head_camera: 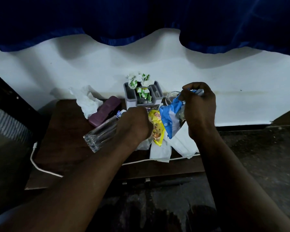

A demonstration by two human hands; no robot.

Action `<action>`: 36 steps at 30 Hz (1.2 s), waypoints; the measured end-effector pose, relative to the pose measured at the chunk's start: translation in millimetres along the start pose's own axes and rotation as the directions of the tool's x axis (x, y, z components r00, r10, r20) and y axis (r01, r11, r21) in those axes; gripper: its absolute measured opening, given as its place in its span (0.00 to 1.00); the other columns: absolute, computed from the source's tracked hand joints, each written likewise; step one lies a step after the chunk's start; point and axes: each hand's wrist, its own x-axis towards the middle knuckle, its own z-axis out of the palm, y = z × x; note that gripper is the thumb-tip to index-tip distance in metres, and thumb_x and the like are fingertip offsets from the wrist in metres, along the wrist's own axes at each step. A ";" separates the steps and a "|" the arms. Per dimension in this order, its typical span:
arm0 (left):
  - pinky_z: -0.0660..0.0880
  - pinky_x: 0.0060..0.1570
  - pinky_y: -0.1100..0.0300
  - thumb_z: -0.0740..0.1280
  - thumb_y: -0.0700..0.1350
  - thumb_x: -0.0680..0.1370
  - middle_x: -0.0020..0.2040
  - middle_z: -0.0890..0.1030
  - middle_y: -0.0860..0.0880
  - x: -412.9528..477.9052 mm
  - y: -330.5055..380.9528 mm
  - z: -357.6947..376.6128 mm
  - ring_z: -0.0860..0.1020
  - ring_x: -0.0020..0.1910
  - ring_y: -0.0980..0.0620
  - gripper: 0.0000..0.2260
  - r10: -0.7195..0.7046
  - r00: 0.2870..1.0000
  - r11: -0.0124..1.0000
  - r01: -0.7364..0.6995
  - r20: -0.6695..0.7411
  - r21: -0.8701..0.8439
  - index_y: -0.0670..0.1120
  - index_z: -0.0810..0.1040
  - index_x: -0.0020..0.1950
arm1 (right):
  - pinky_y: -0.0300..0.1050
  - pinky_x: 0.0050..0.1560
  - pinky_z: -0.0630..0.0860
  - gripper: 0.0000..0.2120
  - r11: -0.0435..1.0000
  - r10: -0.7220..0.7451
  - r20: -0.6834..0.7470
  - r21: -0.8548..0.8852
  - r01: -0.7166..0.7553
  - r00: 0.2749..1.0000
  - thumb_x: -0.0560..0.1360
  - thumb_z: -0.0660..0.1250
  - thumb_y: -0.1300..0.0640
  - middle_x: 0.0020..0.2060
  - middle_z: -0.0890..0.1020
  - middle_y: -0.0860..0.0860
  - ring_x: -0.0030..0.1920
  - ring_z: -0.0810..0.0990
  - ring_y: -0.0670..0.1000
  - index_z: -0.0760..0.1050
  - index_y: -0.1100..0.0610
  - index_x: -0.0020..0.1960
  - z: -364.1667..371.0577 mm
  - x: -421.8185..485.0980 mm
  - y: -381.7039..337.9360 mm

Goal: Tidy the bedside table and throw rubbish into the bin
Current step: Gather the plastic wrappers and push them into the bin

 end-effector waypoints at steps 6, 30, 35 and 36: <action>0.78 0.47 0.54 0.70 0.49 0.71 0.51 0.85 0.46 -3.6 1.6 -21.7 0.82 0.52 0.41 0.17 0.028 0.991 0.957 -0.064 -0.130 -0.284 0.54 0.76 0.60 | 0.59 0.53 0.82 0.09 1.000 0.023 -0.004 0.010 -0.023 1.000 0.58 0.66 0.51 0.36 0.85 0.49 0.44 0.85 0.56 0.79 0.49 0.38 1.3 6.2 2.8; 0.79 0.42 0.54 0.68 0.49 0.67 0.51 0.82 0.48 6.0 -21.3 -63.6 0.81 0.43 0.48 0.24 -0.265 0.941 0.729 0.052 -0.211 -0.682 0.53 0.77 0.63 | 0.50 0.47 0.76 0.15 0.982 0.163 0.150 0.073 -0.175 0.975 0.64 0.73 0.51 0.40 0.87 0.52 0.42 0.82 0.52 0.83 0.63 0.41 25.9 0.6 0.7; 0.76 0.39 0.64 0.67 0.40 0.73 0.44 0.86 0.55 8.5 -37.2 -66.5 0.83 0.43 0.55 0.09 -0.353 0.930 0.630 0.157 -0.100 -0.761 0.52 0.84 0.45 | 0.47 0.42 0.73 0.14 0.970 0.165 0.218 0.142 -0.199 0.962 0.70 0.76 0.56 0.36 0.82 0.57 0.39 0.76 0.52 0.81 0.67 0.44 42.5 -15.0 3.0; 0.78 0.42 0.63 0.66 0.40 0.73 0.41 0.86 0.55 8.4 -39.6 -66.6 0.84 0.43 0.56 0.10 -0.356 0.930 0.617 0.157 -0.096 -0.771 0.51 0.85 0.42 | 0.47 0.42 0.73 0.09 0.973 0.157 0.228 0.131 -0.190 0.961 0.71 0.76 0.57 0.34 0.81 0.54 0.38 0.77 0.51 0.82 0.63 0.40 48.0 -19.7 3.1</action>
